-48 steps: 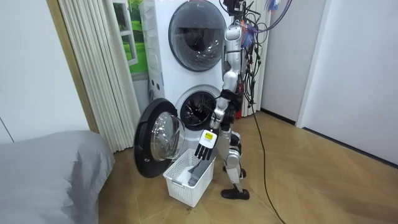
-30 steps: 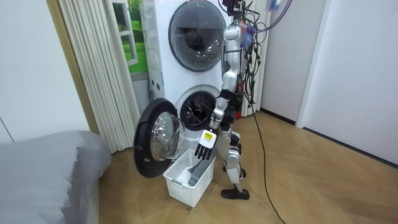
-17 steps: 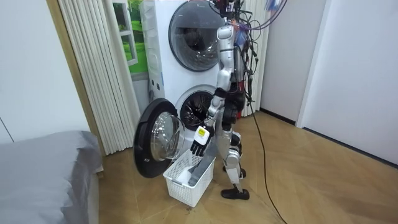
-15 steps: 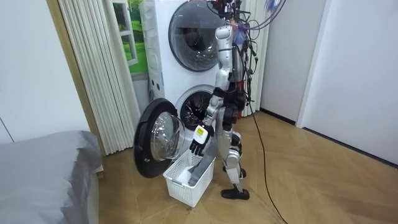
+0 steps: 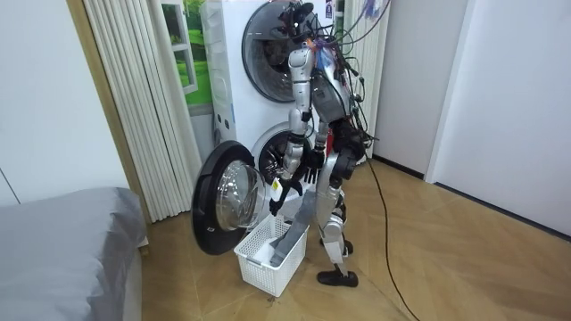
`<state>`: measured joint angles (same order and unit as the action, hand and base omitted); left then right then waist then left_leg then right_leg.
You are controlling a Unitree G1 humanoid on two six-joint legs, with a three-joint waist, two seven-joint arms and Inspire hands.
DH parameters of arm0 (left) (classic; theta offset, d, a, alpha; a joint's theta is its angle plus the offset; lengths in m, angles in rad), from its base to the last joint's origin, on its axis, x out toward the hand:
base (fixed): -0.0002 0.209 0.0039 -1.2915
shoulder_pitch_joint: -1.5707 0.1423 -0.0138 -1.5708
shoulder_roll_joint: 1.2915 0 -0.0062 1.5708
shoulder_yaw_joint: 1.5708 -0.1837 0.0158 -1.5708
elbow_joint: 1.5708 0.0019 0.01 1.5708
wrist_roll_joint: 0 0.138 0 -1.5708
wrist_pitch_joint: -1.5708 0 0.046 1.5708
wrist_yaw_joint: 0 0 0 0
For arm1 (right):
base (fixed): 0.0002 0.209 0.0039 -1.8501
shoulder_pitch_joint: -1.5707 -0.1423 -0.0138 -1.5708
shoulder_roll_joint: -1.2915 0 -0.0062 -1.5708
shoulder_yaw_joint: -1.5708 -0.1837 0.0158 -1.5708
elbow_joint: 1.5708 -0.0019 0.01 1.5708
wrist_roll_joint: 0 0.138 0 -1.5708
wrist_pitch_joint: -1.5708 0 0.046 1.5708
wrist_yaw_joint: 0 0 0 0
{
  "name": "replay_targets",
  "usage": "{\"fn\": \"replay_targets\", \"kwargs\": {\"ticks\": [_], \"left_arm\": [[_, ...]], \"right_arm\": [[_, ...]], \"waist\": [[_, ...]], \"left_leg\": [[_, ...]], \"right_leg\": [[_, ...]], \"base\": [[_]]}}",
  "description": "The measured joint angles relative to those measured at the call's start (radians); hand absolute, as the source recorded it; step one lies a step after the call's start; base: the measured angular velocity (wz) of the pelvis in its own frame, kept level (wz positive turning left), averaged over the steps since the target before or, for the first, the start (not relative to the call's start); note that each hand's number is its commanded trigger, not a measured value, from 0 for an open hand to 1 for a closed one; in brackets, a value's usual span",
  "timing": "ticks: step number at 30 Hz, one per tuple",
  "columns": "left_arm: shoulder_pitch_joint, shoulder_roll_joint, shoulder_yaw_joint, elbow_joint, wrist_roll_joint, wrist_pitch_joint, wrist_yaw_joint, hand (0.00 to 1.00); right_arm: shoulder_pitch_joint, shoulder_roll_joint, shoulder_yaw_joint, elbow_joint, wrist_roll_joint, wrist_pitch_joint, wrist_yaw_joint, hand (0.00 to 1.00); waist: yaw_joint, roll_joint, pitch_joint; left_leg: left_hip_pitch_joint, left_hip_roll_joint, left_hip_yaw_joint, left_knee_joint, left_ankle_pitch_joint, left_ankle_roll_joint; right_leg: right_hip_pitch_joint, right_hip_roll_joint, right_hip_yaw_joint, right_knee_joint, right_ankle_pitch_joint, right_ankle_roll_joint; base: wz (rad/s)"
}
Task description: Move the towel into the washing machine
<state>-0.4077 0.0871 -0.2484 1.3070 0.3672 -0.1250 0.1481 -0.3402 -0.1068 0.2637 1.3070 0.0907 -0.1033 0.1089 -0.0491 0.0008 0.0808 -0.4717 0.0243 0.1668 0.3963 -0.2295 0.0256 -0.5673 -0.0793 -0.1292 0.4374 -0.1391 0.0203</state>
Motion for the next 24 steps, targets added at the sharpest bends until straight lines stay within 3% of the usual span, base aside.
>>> {"fn": "replay_targets", "kwargs": {"ticks": [6,9,12,14,17,21,24], "left_arm": [[-0.094,0.013,-0.043,-0.004,0.108,-0.008,0.039,0.0],[-0.13,0.022,-0.096,-0.017,0.119,-0.011,0.061,0.0],[-0.148,0.024,-0.139,-0.031,0.148,-0.018,0.079,0.0],[-0.169,0.023,-0.163,-0.033,0.155,-0.032,0.099,0.0],[-0.172,0.029,-0.199,-0.035,0.182,-0.036,0.127,0.0],[-0.187,0.032,-0.226,-0.046,0.248,-0.038,0.128,0.0],[-0.199,0.043,-0.25,-0.053,0.255,-0.05,0.137,0.0]], "right_arm": [[-0.035,0.005,0.008,-0.078,0.01,-0.004,-0.013,0.0],[-0.063,0.002,0.038,-0.107,0.017,-0.007,-0.023,0.0],[-0.082,-0.004,0.07,-0.118,0.058,-0.013,-0.027,0.0],[-0.088,-0.007,0.097,-0.128,0.091,-0.014,-0.032,0.0],[-0.086,-0.006,0.122,-0.167,0.104,-0.025,-0.039,0.0],[-0.091,-0.004,0.13,-0.192,0.144,-0.058,-0.028,0.0],[-0.091,0.004,0.151,-0.216,0.189,-0.08,-0.015,0.0]], "waist": [[-0.025,-0.003,0.0141],[-0.038,-0.004,0.0181],[-0.041,-0.004,0.0189],[-0.047,-0.007,0.0209],[-0.069,-0.011,0.0221],[-0.103,-0.015,0.021],[-0.144,-0.019,0.0203]], "left_leg": [[-0.221,0.017,0.02,0.156,-0.005,0.004],[-0.327,0.026,0.021,0.254,-0.025,0.015],[-0.424,0.045,0.021,0.362,-0.066,0.02],[-0.499,0.058,0.021,0.457,-0.123,0.027],[-0.597,0.076,0.016,0.585,-0.173,0.03],[-0.681,0.096,0.013,0.681,-0.187,0.032],[-0.727,0.105,0.008,0.729,-0.19,0.033]], "right_leg": [[-0.195,-0.008,0.024,0.091,-0.004,-0.007],[-0.303,-0.006,0.046,0.179,-0.018,-0.025],[-0.403,-0.002,0.056,0.275,-0.038,-0.037],[-0.488,0.004,0.075,0.375,-0.079,-0.039],[-0.589,0.01,0.08,0.488,-0.103,-0.046],[-0.671,0.013,0.095,0.569,-0.114,-0.041],[-0.712,0.015,0.091,0.607,-0.116,-0.049]], "base": [[-0.05],[-0.04],[-0.15],[-0.06],[-0.12],[-0.03],[-0.01]]}}
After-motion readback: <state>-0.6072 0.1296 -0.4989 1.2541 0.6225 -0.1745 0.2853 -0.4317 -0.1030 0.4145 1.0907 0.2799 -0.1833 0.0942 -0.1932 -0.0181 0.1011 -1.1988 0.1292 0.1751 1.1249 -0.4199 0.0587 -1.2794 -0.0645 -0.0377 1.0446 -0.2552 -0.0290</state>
